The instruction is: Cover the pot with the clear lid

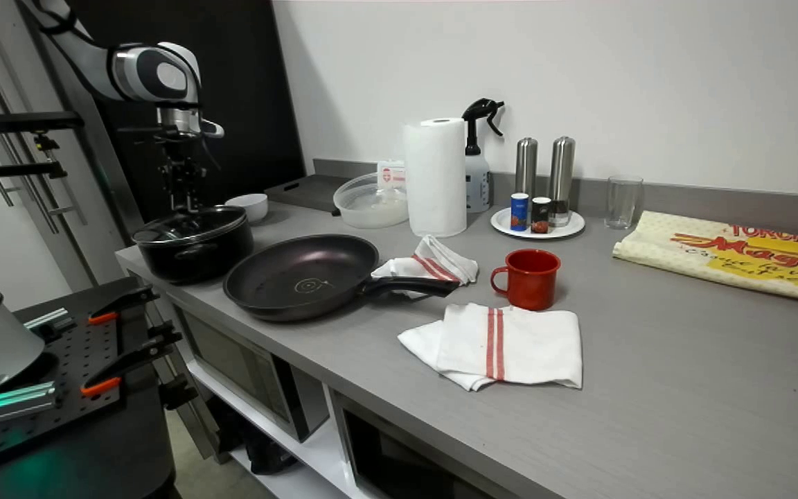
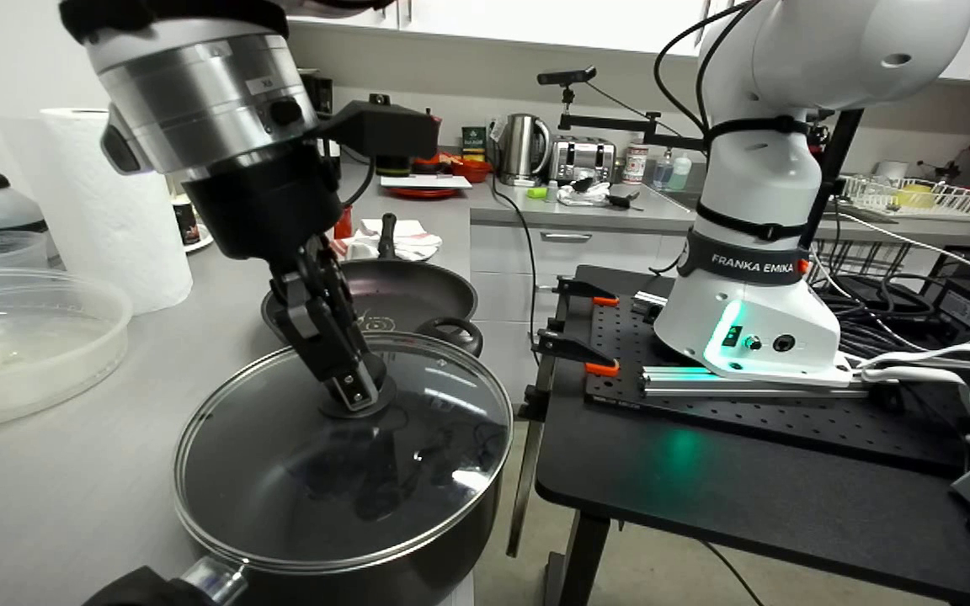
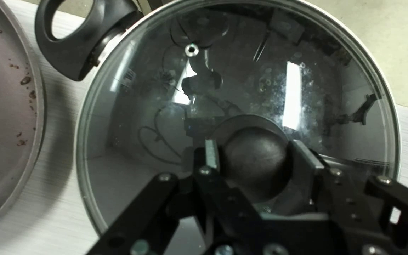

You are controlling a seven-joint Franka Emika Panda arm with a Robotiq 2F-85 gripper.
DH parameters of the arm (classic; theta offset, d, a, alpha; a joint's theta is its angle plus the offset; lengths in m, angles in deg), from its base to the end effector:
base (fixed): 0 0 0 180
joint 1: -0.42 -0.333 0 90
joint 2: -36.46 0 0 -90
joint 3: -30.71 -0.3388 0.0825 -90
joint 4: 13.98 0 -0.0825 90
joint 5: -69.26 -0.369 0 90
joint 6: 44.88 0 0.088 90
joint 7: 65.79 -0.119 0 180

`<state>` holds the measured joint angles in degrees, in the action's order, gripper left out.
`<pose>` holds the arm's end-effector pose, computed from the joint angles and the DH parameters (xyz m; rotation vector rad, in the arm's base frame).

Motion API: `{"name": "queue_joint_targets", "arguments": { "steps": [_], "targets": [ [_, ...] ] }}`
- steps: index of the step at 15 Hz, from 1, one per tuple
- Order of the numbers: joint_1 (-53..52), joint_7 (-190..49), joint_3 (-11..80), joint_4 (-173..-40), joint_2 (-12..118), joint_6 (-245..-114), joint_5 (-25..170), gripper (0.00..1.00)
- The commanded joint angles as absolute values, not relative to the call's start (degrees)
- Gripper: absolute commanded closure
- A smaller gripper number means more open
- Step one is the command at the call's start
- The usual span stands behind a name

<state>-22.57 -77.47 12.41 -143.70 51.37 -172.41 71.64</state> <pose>0.3743 0.3284 0.2528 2.9195 0.8212 -0.4241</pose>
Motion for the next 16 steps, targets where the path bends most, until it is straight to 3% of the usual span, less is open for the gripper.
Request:
{"name": "queue_joint_targets", "arguments": {
  "steps": [1, 3, 4, 16],
  "targets": [
    [-22.7, -77.1, 12.4, -142.7, 51.0, -171.5, 72.5, 0.17],
    [-22.7, -77.2, 12.4, -142.5, 50.9, -171.6, 72.5, 0.03],
    [-22.7, -77.2, 12.4, -142.4, 50.9, -171.6, 72.6, 0.01],
    [-22.5, -77.4, 12.5, -142.5, 51.3, -172.2, 71.8, 0.00]
  ]
}}
